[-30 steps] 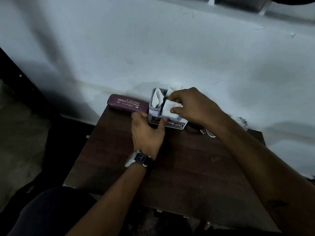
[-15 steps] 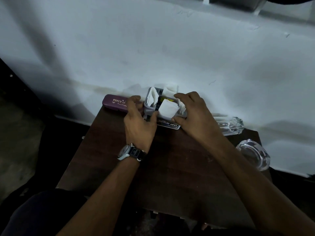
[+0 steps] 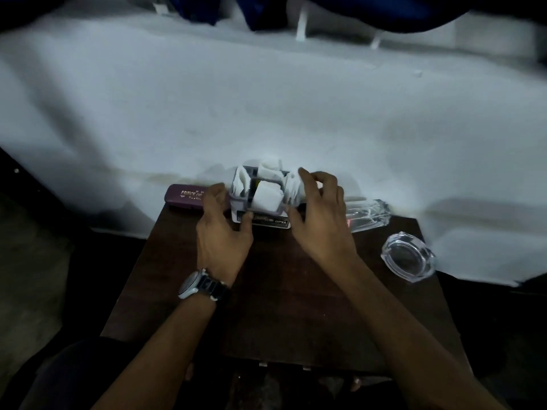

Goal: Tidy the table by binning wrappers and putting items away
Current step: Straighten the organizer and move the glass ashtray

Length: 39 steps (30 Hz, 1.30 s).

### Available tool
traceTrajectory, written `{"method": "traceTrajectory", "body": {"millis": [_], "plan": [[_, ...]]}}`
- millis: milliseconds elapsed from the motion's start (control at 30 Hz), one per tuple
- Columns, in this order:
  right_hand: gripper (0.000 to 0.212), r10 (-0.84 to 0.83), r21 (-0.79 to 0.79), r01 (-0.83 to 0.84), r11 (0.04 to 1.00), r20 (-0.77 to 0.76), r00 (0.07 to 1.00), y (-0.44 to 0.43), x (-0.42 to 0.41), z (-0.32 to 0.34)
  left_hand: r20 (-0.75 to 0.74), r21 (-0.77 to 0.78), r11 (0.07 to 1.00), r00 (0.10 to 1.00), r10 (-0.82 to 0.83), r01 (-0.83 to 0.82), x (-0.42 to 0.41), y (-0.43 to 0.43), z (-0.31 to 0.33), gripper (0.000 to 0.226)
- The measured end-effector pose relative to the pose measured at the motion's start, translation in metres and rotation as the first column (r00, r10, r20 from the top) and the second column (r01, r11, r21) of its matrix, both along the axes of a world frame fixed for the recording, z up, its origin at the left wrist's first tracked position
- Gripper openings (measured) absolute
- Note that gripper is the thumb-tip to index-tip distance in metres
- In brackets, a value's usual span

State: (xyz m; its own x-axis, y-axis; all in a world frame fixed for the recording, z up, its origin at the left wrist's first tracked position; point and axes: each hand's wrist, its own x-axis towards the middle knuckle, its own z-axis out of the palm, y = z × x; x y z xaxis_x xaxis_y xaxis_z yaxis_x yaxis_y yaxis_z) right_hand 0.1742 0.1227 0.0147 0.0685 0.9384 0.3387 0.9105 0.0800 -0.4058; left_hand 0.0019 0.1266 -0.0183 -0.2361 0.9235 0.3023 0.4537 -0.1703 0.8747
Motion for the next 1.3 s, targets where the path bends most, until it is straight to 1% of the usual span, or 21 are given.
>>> {"method": "traceTrajectory", "body": {"millis": [67,133,267,333,400,567,633,667,733,833,900,967,1133,1200,1300], "plan": [[0.056,-0.068,0.001,0.069,0.998,-0.114,0.991,-0.024,0.017,0.001,-0.043,0.01,1.0,0.999,-0.025,0.026,-0.003,-0.014,0.008,0.059],[0.044,-0.108,-0.048,0.101,0.994,-0.196,0.975,-0.052,0.035,-0.008,-0.093,0.009,0.997,0.993,-0.072,0.073,-0.005,-0.031,0.013,0.05],[0.026,-0.139,-0.258,0.05,0.965,-0.338,0.931,-0.101,0.053,-0.026,-0.206,-0.074,0.977,0.955,-0.211,0.2,-0.001,-0.062,0.007,0.037],[0.023,-0.15,-0.297,0.042,0.954,-0.352,0.924,-0.115,0.056,-0.029,-0.245,-0.118,0.961,0.931,-0.271,0.248,0.006,-0.077,0.003,0.032],[0.022,-0.172,-0.298,0.064,0.952,-0.352,0.92,-0.123,0.061,-0.03,-0.245,-0.164,0.943,0.914,-0.322,0.288,0.015,-0.087,0.0,0.029],[0.024,-0.21,-0.295,0.125,0.947,-0.278,0.937,-0.138,0.087,-0.033,-0.153,-0.223,0.91,0.91,-0.386,0.349,0.041,-0.094,-0.007,0.026],[0.025,-0.23,-0.297,0.158,0.942,-0.227,0.946,-0.137,0.101,-0.029,-0.151,-0.226,0.902,0.902,-0.405,0.367,0.048,-0.093,-0.009,0.027],[0.026,-0.242,-0.272,0.188,0.944,-0.181,0.953,-0.134,0.11,-0.027,-0.162,-0.23,0.899,0.896,-0.414,0.373,0.05,-0.091,-0.01,0.027],[0.03,-0.277,-0.216,0.264,0.94,-0.028,0.961,-0.125,0.131,-0.022,-0.183,-0.235,0.894,0.886,-0.425,0.38,0.052,-0.086,-0.014,0.026],[0.036,-0.324,-0.305,0.374,0.876,0.202,0.924,-0.114,0.148,-0.019,-0.189,-0.248,0.889,0.881,-0.434,0.384,0.054,-0.077,-0.019,0.028],[0.037,-0.29,-0.344,0.375,0.861,0.275,0.917,-0.109,0.15,-0.026,-0.183,-0.25,0.886,0.88,-0.439,0.39,0.057,-0.073,-0.022,0.029],[0.035,-0.278,-0.331,0.359,0.873,0.267,0.923,-0.104,0.147,-0.035,-0.166,-0.255,0.883,0.882,-0.442,0.395,0.061,-0.071,-0.025,0.029],[0.033,-0.282,-0.268,0.32,0.909,0.17,0.944,-0.101,0.137,-0.048,-0.149,-0.257,0.866,0.868,-0.475,0.43,0.074,-0.07,-0.028,0.028],[0.027,-0.224,-0.272,0.247,0.93,0.115,0.968,-0.101,0.128,-0.053,-0.164,-0.264,0.856,0.854,-0.493,0.443,0.075,-0.072,-0.029,0.028],[0.018,-0.089,-0.304,0.089,0.948,0.012,0.996,-0.102,0.106,-0.056,-0.193,-0.264,0.85,0.838,-0.51,0.457,0.075,-0.072,-0.031,0.032]]}}
